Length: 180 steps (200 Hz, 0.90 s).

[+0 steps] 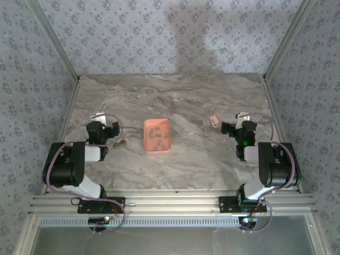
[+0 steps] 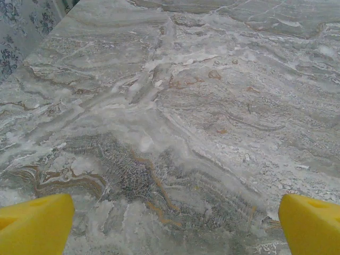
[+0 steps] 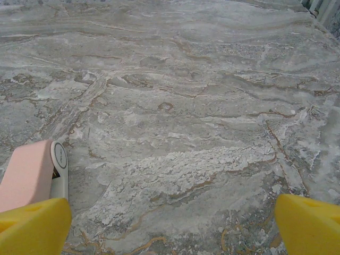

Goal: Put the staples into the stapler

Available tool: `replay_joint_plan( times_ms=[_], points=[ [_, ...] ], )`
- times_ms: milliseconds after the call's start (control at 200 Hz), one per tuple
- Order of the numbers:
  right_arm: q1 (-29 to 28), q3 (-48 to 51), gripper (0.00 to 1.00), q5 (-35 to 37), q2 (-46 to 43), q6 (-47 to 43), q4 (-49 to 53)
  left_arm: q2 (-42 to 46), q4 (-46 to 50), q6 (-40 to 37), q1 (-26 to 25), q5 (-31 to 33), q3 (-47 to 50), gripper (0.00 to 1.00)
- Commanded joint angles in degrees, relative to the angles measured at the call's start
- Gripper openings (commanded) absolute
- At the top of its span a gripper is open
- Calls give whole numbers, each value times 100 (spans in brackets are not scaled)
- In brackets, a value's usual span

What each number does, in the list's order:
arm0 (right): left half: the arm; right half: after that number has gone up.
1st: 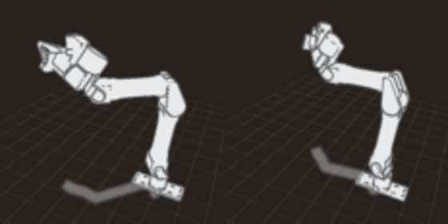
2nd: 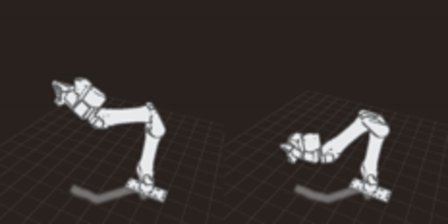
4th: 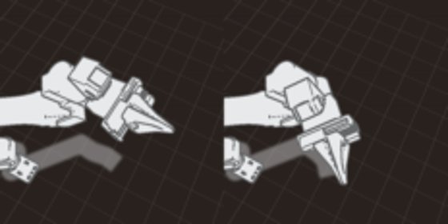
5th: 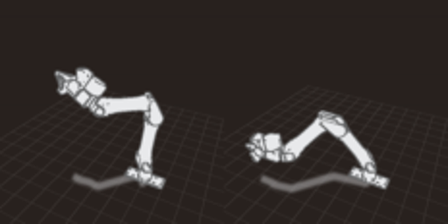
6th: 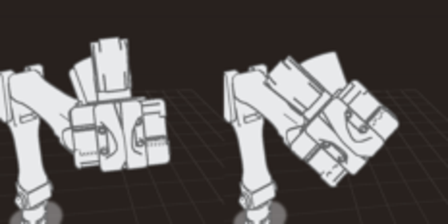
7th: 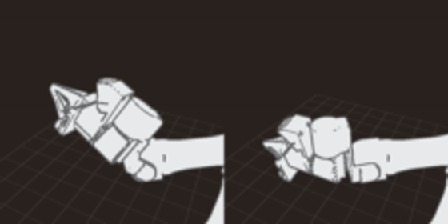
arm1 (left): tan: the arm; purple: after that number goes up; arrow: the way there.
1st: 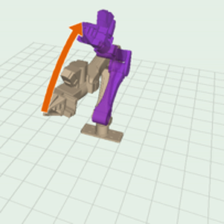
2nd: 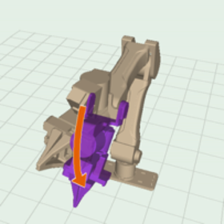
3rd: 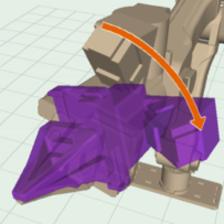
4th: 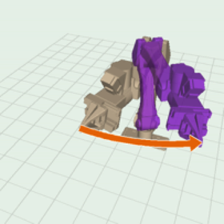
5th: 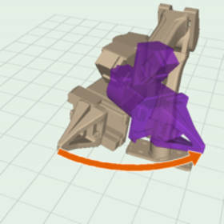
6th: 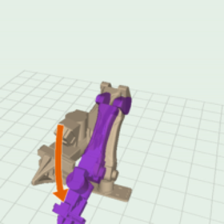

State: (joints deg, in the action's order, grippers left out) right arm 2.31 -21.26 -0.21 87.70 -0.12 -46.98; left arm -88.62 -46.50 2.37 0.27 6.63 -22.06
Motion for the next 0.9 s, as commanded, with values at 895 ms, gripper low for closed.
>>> replay_joint_plan(
  times_ms=[895],
  points=[
    [-29, -83, 100, 109, 1, -129, -91, 65, -34, -52, 32, -160, -148, 99]
  ],
)
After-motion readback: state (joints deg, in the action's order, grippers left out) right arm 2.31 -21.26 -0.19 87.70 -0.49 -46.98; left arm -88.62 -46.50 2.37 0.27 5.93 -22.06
